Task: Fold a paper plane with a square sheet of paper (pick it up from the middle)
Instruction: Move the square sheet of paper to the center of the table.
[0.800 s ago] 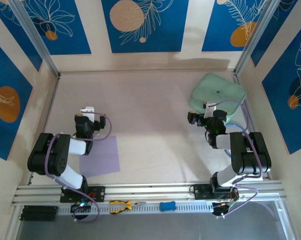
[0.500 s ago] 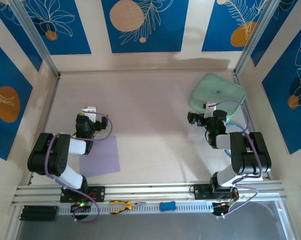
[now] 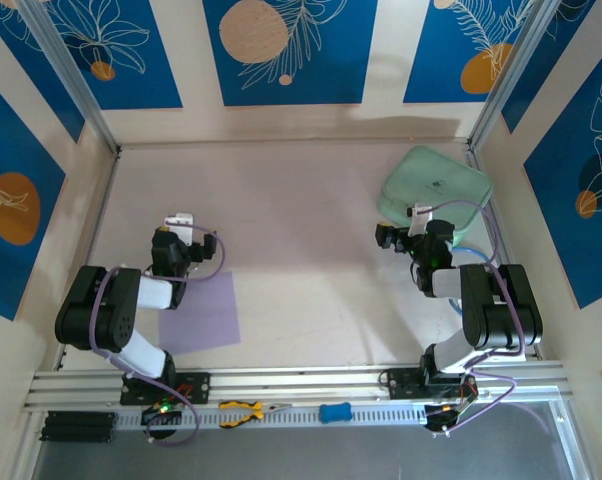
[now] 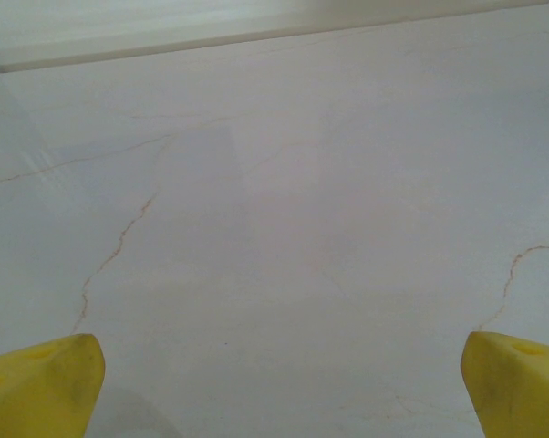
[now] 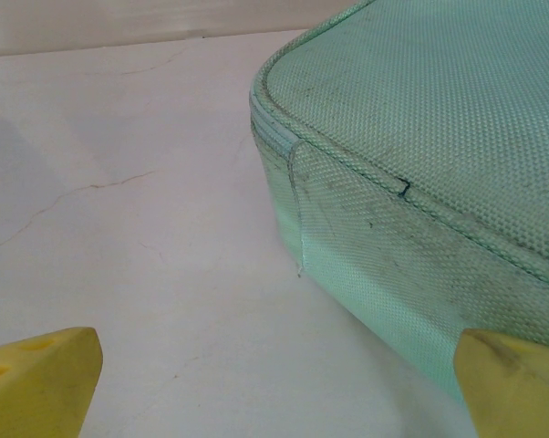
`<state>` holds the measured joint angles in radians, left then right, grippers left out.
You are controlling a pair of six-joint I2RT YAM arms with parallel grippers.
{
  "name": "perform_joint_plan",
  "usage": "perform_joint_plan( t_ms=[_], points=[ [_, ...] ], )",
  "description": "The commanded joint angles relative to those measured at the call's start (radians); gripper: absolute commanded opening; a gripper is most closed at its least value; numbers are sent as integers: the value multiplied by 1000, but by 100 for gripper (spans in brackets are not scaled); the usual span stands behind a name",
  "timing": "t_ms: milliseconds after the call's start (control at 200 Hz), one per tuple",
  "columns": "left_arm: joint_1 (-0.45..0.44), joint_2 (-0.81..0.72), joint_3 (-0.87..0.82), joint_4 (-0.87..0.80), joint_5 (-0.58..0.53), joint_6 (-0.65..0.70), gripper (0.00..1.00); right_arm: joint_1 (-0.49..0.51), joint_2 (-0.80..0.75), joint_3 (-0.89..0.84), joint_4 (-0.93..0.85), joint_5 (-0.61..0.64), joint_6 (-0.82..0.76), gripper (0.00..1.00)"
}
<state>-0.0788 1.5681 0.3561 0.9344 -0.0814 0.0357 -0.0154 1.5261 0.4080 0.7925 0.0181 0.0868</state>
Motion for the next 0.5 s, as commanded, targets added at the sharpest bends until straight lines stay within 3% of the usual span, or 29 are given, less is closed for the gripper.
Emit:
perform_joint_plan(
  t_ms=[0, 495],
  points=[
    [6, -4, 21, 0, 20, 15, 100, 4, -3, 14, 1, 3, 4, 99],
    [6, -9, -7, 48, 46, 23, 100, 26, -5, 5, 17, 49, -9, 99]
  ],
)
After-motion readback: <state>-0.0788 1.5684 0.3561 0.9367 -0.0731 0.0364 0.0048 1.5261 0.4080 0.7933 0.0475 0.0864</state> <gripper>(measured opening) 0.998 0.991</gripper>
